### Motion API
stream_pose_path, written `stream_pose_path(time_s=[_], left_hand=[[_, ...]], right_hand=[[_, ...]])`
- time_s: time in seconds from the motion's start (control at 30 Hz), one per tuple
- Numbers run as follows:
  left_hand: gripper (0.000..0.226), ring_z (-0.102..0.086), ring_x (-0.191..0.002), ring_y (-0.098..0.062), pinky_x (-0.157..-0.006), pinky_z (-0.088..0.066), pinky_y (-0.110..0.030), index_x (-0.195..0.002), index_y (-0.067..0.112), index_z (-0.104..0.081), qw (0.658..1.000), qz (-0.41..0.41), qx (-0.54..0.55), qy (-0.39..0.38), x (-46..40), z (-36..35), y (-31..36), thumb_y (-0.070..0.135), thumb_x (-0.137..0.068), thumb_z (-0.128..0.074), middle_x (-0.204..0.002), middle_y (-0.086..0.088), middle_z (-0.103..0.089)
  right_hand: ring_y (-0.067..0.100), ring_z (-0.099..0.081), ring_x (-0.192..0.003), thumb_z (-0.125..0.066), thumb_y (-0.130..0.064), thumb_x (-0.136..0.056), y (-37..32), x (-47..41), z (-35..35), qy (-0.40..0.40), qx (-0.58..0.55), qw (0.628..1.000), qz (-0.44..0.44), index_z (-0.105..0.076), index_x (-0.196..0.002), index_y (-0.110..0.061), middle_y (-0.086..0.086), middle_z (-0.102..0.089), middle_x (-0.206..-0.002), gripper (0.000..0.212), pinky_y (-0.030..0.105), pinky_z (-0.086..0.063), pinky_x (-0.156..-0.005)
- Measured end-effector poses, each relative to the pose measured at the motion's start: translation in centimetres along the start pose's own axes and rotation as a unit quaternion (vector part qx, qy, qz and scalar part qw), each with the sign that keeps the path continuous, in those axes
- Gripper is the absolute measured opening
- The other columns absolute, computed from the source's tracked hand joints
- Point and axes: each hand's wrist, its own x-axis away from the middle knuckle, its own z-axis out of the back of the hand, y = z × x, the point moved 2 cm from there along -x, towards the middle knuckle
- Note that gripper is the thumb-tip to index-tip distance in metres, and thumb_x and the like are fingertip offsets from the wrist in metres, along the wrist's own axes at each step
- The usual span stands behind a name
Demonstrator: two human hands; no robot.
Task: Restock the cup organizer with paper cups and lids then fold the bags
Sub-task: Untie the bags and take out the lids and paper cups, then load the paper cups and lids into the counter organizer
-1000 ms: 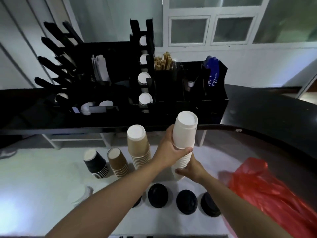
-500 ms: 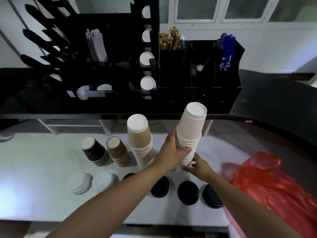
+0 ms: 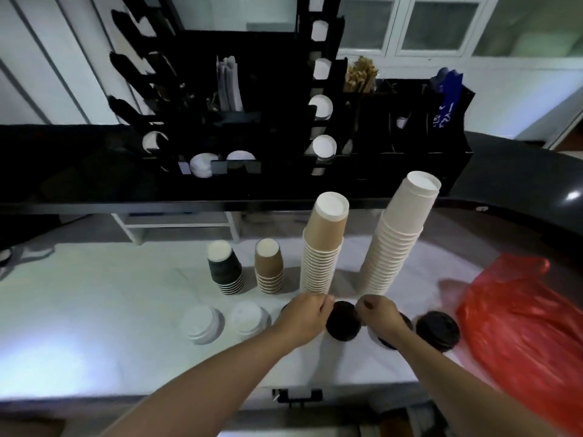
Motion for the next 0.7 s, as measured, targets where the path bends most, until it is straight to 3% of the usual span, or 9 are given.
stream_pose_path(time_s=[0.2,0.27,0.37,0.47,0.53,0.6,0.7], left_hand=[[0.037,-0.058,-0.084,-0.028,-0.072,-0.045,-0.037,-0.066,0.019,-0.045,0.993,0.07,-0.09,-0.04,6.0,5.3,-9.0,0.032,-0.1,-0.044,-0.084,-0.011,-0.06],[0.039,-0.06,-0.083,-0.031,-0.068,-0.041,-0.036,-0.063,0.017,-0.043,0.989,0.097,-0.112,-0.032,7.5,6.8,-11.9,0.029,-0.1,-0.046,-0.081,-0.013,-0.059],[0.041,-0.058,-0.083,-0.028,-0.069,-0.041,-0.035,-0.07,0.016,-0.048,0.984,0.132,-0.12,0.003,9.6,8.9,-16.1,0.035,-0.105,-0.041,-0.083,-0.009,-0.061],[0.034,-0.057,-0.088,-0.024,-0.072,-0.046,-0.034,-0.076,0.021,-0.055,0.977,0.162,-0.126,0.052,11.1,10.7,-19.8,0.038,-0.103,-0.044,-0.087,-0.001,-0.057],[0.023,-0.056,-0.102,-0.024,-0.083,-0.049,-0.035,-0.099,0.022,-0.063,0.97,0.182,-0.144,0.064,11.9,11.3,-22.0,0.04,-0.101,-0.05,-0.105,-0.001,-0.058],[0.036,-0.051,-0.117,-0.025,-0.093,-0.049,-0.034,-0.129,0.024,-0.058,0.966,0.201,-0.156,0.049,12.7,11.4,-23.8,0.043,-0.098,-0.055,-0.129,-0.001,-0.055],[0.059,-0.043,-0.129,-0.027,-0.1,-0.048,-0.035,-0.146,0.03,-0.043,0.964,0.2,-0.173,0.013,12.8,11.1,-25.3,0.046,-0.093,-0.062,-0.149,-0.002,-0.04]], right_hand=[[0.025,-0.063,-0.071,-0.054,-0.015,-0.095,-7.8,3.1,-7.7,-0.063,0.054,0.994,0.073,-0.069,-0.08,-0.002,0.01,-0.069,-0.075,0.024,0.031,-0.049,-0.064],[0.024,-0.059,-0.064,-0.054,-0.012,-0.093,-10.0,3.5,-9.9,-0.057,0.07,0.99,0.11,-0.065,-0.071,-0.005,0.009,-0.065,-0.068,0.025,0.038,-0.052,-0.068],[0.01,-0.055,-0.067,-0.057,-0.012,-0.092,-13.1,3.7,-12.7,-0.078,0.1,0.981,0.149,-0.054,-0.059,-0.028,-0.011,-0.058,-0.066,0.036,0.025,-0.043,-0.069],[0.007,-0.064,-0.069,-0.057,-0.018,-0.089,-15.4,2.8,-14.7,-0.121,0.085,0.979,0.141,-0.065,-0.065,-0.028,-0.008,-0.07,-0.071,0.028,0.031,-0.053,-0.07],[0.01,-0.062,-0.066,-0.055,-0.015,-0.09,-16.7,2.4,-15.8,-0.136,0.084,0.975,0.156,-0.067,-0.071,-0.018,-0.001,-0.069,-0.072,0.023,0.034,-0.054,-0.067],[0.019,-0.057,-0.066,-0.051,-0.011,-0.093,-17.7,1.9,-17.1,-0.126,0.108,0.963,0.21,-0.061,-0.073,-0.006,0.007,-0.063,-0.071,0.023,0.038,-0.05,-0.065],[0.019,-0.056,-0.074,-0.05,-0.014,-0.094,-18.6,1.1,-18.8,-0.106,0.123,0.952,0.261,-0.064,-0.077,-0.007,0.006,-0.062,-0.079,0.022,0.035,-0.046,-0.071]])
